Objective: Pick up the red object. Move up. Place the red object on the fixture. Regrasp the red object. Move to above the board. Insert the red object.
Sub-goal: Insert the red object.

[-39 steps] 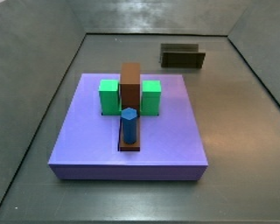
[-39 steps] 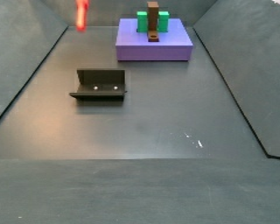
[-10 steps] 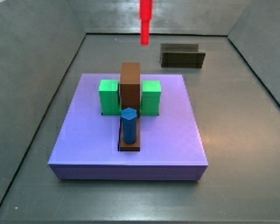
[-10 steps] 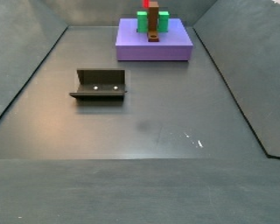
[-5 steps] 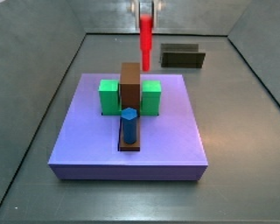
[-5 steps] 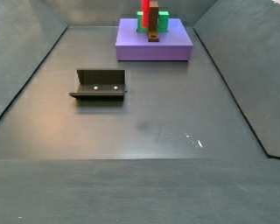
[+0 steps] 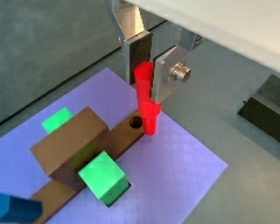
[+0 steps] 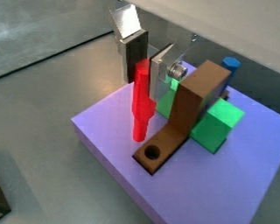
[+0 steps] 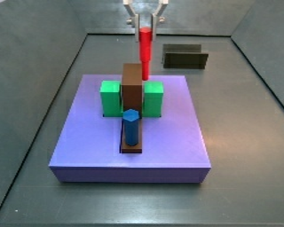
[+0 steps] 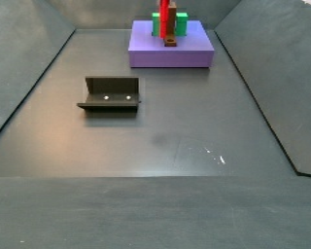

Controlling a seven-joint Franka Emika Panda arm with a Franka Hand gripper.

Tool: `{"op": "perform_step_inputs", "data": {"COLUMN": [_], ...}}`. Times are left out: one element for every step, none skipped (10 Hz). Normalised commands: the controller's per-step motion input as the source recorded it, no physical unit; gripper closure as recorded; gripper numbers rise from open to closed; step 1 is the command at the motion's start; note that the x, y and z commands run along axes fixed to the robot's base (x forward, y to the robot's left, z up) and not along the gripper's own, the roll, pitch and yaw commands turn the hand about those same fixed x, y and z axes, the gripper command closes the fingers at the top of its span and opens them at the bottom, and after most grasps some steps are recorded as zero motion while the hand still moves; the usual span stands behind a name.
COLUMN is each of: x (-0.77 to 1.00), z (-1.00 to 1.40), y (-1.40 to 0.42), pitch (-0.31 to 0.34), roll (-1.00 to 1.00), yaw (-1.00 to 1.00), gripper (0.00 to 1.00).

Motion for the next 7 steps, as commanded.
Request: {"op": "perform_step_inputs", "data": {"x": [-0.59, -0.09, 0.00, 0.00, 0.03, 0.00, 0.00], "z": [-0.02, 0.00, -0.09, -0.10, -0.04, -0.09, -0.14], "y": [0.01, 0.00, 0.00, 0.00, 0.00, 0.00, 0.00], "pitch": [-0.061, -0.004, 0.000, 0.000, 0.000, 0.000, 0.000], "roll": [-0.03, -0.04, -0.01, 0.00, -0.01, 0.00, -0.02], "yaw": [-0.29, -0.05, -0.03, 0.00, 0.00, 0.00, 0.00], "gripper": [1.00, 1.00, 1.00, 1.00, 1.00, 1.00, 1.00]}}
